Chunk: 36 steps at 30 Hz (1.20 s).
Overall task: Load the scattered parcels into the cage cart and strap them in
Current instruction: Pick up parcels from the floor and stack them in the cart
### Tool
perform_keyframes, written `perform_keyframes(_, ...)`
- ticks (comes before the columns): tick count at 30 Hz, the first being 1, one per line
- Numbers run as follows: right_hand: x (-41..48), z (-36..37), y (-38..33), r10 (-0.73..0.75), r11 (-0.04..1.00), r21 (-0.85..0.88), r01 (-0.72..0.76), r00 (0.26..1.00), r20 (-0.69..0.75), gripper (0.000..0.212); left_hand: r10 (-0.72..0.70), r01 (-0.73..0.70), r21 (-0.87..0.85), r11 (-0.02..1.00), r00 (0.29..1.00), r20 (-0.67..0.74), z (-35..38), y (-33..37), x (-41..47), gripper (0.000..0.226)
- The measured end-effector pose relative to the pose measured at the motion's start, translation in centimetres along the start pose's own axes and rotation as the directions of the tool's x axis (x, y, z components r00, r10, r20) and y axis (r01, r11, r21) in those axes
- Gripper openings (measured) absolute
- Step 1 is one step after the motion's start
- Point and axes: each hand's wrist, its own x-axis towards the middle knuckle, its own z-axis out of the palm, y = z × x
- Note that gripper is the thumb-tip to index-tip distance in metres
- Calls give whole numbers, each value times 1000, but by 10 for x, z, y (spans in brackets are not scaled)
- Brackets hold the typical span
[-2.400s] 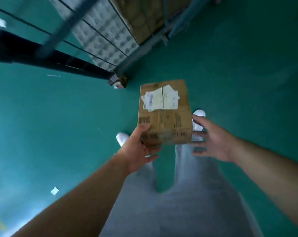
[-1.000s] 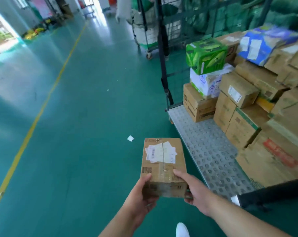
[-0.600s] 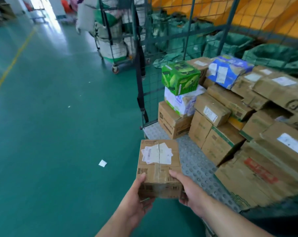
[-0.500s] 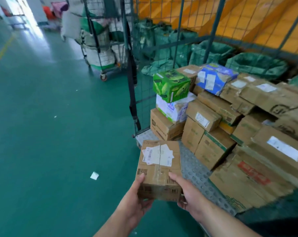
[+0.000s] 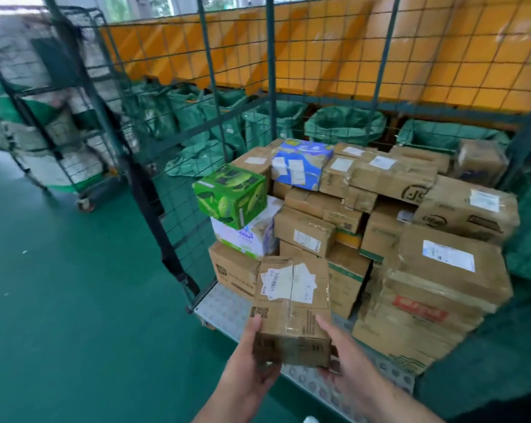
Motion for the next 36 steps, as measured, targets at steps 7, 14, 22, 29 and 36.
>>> perform_keyframes(7, 135, 4, -47, 143, 987, 68, -144, 989, 24, 82, -10, 25, 92, 995, 986, -167, 35, 71, 121, 58)
perform_keyframes(14, 243, 31, -122, 161, 986, 49, -159, 987, -25, 68, -61, 69, 16, 998, 956, -285, 75, 152, 215, 58)
perform_keyframes(22, 344, 56, -185, -164, 927, -375, 8, 908, -386, 80, -182, 197, 43, 979, 956, -229, 76, 221, 325, 78)
perform_keyframes(29, 427, 90, -243, -341, 816, -576, -47, 765, -546, 91, -194, 208, 76, 975, 969, -154, 43, 304, 427, 57)
perform_keyframes(36, 461, 186, -330, -529, 844, -465, 269, 567, -631, 71, -222, 154, 360, 920, 963, 155, 67, 393, 470, 90)
